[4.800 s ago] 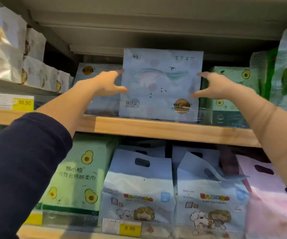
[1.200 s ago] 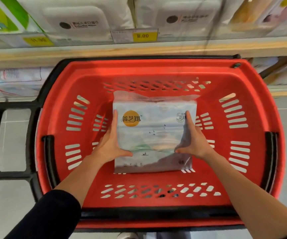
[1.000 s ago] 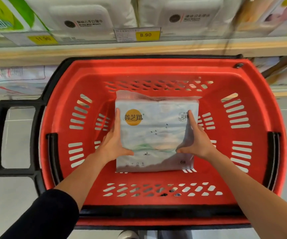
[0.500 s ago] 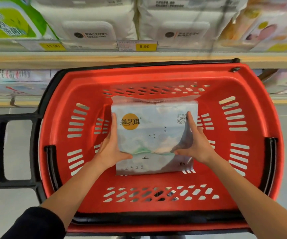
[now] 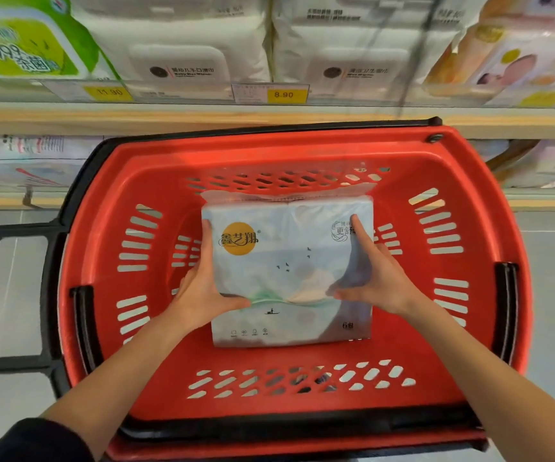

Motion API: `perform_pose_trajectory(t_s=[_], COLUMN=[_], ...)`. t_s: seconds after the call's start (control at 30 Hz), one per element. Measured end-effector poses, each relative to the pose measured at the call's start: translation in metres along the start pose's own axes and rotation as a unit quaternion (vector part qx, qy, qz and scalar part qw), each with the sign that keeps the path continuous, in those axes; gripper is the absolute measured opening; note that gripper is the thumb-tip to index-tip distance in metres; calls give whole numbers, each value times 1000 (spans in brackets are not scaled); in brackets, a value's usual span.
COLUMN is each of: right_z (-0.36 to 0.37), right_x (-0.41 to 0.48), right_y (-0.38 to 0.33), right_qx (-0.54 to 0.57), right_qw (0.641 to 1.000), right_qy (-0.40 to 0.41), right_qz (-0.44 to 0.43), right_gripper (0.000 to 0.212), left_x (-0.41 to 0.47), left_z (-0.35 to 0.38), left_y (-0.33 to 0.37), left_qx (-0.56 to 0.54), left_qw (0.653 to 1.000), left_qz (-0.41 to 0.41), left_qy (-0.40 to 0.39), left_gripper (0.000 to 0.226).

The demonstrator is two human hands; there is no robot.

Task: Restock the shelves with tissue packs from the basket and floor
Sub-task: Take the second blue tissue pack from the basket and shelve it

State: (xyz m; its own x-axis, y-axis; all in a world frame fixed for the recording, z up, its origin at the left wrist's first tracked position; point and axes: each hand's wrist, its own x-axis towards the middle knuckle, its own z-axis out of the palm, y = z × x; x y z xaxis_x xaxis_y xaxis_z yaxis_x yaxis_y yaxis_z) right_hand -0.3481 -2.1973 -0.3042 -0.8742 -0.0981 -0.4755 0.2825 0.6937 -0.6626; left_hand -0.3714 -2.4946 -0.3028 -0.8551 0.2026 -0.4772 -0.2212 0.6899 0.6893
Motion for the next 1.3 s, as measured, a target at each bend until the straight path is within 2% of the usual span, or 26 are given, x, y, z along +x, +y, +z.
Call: perform_pose_trajectory(t_s=[0.2, 0.33, 0.6, 0.83, 1.03, 1.13, 1.3], right_z=[-3, -7, -38, -98, -161, -194, -242], right_x=[13, 10, -15, -67, -128, -162, -222], right_y=[3, 3, -39, -115, -196, -241, -322], right_qx=[41, 88, 15, -22, -56, -49, -17], right_qw=[999, 995, 999, 1000, 992, 989, 975], right_qy=[-34, -27, -30, 4, 80, 104, 154], right_qz=[14, 38, 25, -20, -76, -94, -158], right_gripper=[133, 137, 134, 126, 126, 126, 120], left_x=[7, 11, -12, -51, -113, -149, -220], left_z=[-12, -25, -56, -112, -184, -227, -301], left_y=[0, 12, 45, 105, 174, 216, 284], left_qx=[-42, 4, 49, 68, -27, -19, -6], left_qw=[998, 998, 998, 996, 993, 994, 986], left_qz=[0, 17, 25, 57, 114, 107, 160], left_qy=[-43, -53, -40, -12, 5, 21, 52], left_gripper=[141, 140, 142, 142, 138, 142, 138])
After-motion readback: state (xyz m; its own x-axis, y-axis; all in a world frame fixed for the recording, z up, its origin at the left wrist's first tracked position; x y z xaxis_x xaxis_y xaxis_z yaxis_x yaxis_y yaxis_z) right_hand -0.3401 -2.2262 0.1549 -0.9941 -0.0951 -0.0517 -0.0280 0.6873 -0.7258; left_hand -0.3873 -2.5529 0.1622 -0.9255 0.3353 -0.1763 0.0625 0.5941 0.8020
